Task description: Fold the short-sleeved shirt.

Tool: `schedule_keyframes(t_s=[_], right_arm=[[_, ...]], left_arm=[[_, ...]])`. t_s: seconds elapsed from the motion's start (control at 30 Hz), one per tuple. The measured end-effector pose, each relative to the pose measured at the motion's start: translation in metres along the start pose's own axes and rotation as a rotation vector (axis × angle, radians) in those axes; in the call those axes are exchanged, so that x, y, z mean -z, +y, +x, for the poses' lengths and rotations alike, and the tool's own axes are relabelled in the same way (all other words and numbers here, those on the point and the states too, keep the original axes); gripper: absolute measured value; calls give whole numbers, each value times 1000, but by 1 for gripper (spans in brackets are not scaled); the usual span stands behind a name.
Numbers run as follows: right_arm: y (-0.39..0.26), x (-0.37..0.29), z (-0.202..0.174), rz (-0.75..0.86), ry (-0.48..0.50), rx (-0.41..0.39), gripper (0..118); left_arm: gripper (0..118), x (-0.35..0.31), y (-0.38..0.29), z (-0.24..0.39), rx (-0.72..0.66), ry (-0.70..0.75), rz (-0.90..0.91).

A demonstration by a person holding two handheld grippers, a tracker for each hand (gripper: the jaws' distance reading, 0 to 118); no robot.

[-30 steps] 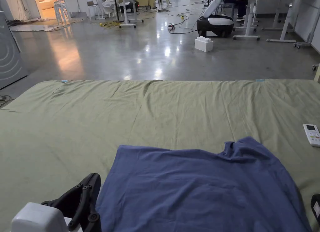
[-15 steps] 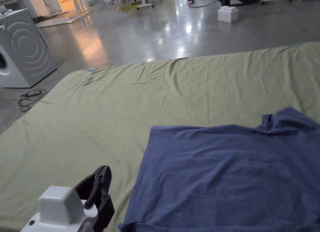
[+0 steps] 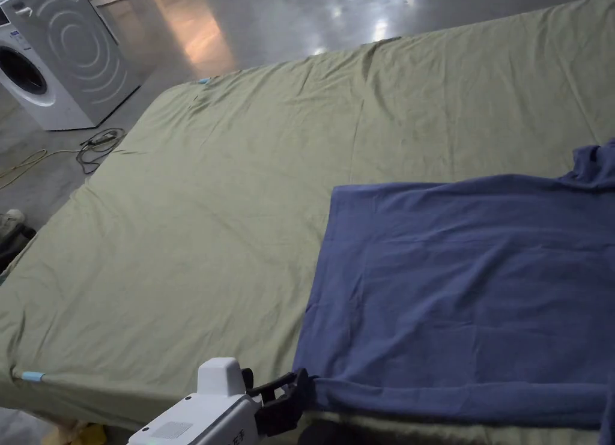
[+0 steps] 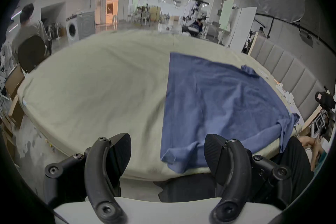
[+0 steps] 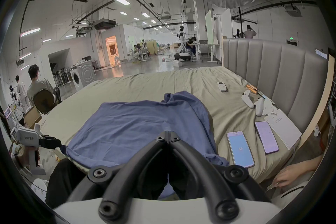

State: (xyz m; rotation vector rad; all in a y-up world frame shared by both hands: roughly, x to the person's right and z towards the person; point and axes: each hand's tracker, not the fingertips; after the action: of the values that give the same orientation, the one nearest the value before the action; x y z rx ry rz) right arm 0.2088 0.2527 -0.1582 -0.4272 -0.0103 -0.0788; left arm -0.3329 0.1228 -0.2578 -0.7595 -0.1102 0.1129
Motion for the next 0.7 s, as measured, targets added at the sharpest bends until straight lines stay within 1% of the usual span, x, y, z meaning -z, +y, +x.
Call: schedule_keyframes(t_s=[0.07, 0.1, 0.13, 0.17, 0.2, 0.23, 0.37, 0.43, 0.47, 0.53, 0.63, 0.7], right_arm=[[-1, 0, 1, -15, -10, -5, 0], [-1, -1, 1, -22, -15, -5, 0], [-2, -1, 1, -28, -19, -4, 0], [-2, -1, 2, -29, -20, -2, 0], [-2, -2, 2, -32, -23, 2, 0], [-3, -3, 3, -32, -27, 7, 0], [-5, -5, 8, -37, -45, 18, 0], [-6, -6, 11, -39, -56, 20, 0], [-6, -7, 12, -40, -58, 21, 0], [-8, -8, 18, -42, -76, 21, 0], [-10, -2, 33, -76, -135, 26, 1], [-12, 5, 48, -135, -172, 52, 2]], left_arm=[[83, 10, -4, -1, 4, -11, -38], [82, 14, -5, -1, 7, -14, -53], [78, 15, -6, 1, 13, -32, -63], [72, 18, -6, 2, 15, -35, -71], [61, 21, -5, 4, 21, -34, -83], [55, 24, -5, 6, 39, -39, -100], [41, 35, -3, 15, 104, -19, -160], [21, 35, 4, 15, 93, -14, -166], [15, 34, 6, 16, 97, -10, -170], [13, 36, 7, 23, 131, -21, -202], [13, 45, 10, 37, 205, 42, -254], [13, 50, 10, 47, 275, 79, -280]])
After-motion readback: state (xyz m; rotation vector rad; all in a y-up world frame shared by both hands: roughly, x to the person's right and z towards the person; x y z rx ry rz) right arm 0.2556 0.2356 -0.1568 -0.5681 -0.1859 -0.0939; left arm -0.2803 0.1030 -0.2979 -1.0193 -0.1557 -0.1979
